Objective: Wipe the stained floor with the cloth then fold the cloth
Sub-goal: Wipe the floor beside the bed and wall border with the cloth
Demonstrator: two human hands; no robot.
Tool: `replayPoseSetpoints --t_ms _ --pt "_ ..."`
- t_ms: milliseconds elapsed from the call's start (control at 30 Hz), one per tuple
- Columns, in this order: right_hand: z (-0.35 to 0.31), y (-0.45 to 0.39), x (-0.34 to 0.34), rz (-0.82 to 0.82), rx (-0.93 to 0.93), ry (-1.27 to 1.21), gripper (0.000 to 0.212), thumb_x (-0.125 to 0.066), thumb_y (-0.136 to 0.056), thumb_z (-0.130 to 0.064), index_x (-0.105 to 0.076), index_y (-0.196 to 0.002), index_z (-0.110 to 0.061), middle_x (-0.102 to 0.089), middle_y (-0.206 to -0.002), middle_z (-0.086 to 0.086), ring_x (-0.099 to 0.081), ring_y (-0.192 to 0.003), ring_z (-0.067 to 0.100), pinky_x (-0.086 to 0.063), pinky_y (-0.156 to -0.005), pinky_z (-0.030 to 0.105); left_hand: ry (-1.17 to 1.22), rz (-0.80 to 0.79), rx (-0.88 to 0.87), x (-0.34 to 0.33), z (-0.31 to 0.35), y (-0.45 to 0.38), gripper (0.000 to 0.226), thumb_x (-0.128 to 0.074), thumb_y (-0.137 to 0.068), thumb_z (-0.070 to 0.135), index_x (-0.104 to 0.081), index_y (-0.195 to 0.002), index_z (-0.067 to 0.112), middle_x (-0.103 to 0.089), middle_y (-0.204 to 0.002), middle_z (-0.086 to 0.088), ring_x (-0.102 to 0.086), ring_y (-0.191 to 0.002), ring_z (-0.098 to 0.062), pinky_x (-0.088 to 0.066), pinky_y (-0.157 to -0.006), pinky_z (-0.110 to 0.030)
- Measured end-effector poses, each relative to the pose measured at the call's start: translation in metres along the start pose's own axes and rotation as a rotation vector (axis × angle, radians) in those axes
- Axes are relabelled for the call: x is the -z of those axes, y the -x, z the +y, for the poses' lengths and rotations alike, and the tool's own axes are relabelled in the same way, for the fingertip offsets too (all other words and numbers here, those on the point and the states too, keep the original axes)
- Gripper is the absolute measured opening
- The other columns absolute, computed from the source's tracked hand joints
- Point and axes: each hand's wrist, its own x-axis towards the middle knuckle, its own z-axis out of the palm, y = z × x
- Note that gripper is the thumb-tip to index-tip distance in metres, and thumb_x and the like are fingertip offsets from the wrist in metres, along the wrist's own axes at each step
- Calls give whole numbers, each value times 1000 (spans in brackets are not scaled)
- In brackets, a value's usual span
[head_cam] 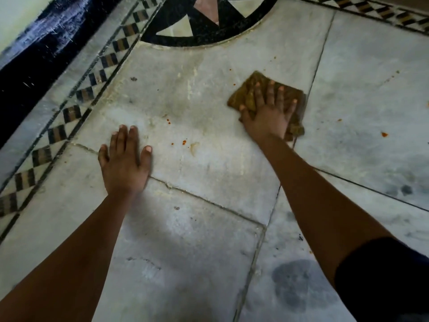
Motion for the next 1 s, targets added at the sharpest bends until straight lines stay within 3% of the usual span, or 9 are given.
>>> replayPoseSetpoints --t_ms 133,267,333,433,567,800,867,1000 --pt "14 53 -6 19 180 5 65 -26 -93 -56 -7 -149 -30 -3 -159 4 2 -145 27 8 -113 52 5 -6 -7 2 4 1 69 -15 -89 53 -19 -149 19 -16 -157 -8 -12 -144 -24 -7 -114 -47" --pt "63 78 0 65 -44 -32 71 -22 -84 -60 -12 -149 -31 -5 -159 4 1 -145 26 5 -114 50 55 37 60 14 16 -8 67 -19 -87 44 -35 -142 9 -31 -150 -14 -25 -140 -28 -9 -113 -50" --pt "79 70 5 41 -80 -20 68 -24 -89 -61 -10 -149 -32 -3 -159 4 3 -145 26 5 -114 50 37 104 -48 20 46 -21 62 -21 -90 39 -40 -137 4 -39 -145 -16 -31 -137 -28 -10 -112 -51" --pt "82 47 8 27 -84 -22 66 -30 -93 -57 -7 -149 -32 1 -159 4 7 -145 26 8 -114 51 80 37 -214 19 117 -65 57 -22 -96 36 -26 -145 8 -26 -153 -13 -18 -143 -24 -4 -115 -43" --pt "85 12 9 55 -97 -20 66 -31 -93 -57 -8 -149 -31 1 -159 4 7 -145 25 7 -114 51 57 -219 -124 -5 175 -121 59 -14 -100 40 -3 -150 11 2 -159 -8 3 -146 -21 4 -117 -40" --pt "73 -70 17 58 -150 -24 66 -29 -93 -57 -10 -150 -30 0 -159 5 6 -145 26 8 -114 53 37 -17 -147 -26 171 -117 62 -17 -98 42 -7 -150 9 -7 -158 -9 -5 -145 -22 -1 -117 -40" --pt "68 -78 17 53 -100 7 65 -28 -93 -56 -11 -149 -29 -2 -159 5 3 -145 26 7 -113 53 20 -18 -146 -26 171 -118 62 -17 -98 42 -7 -150 9 -8 -158 -9 -6 -145 -22 -3 -117 -40" --pt "74 -38 14 30 255 52 70 -19 -85 -59 -22 -147 -28 -18 -156 4 -13 -144 26 0 -113 51 47 -6 -155 -28 170 -115 64 -14 -96 44 -8 -150 9 -10 -158 -9 -7 -145 -22 -2 -116 -40"
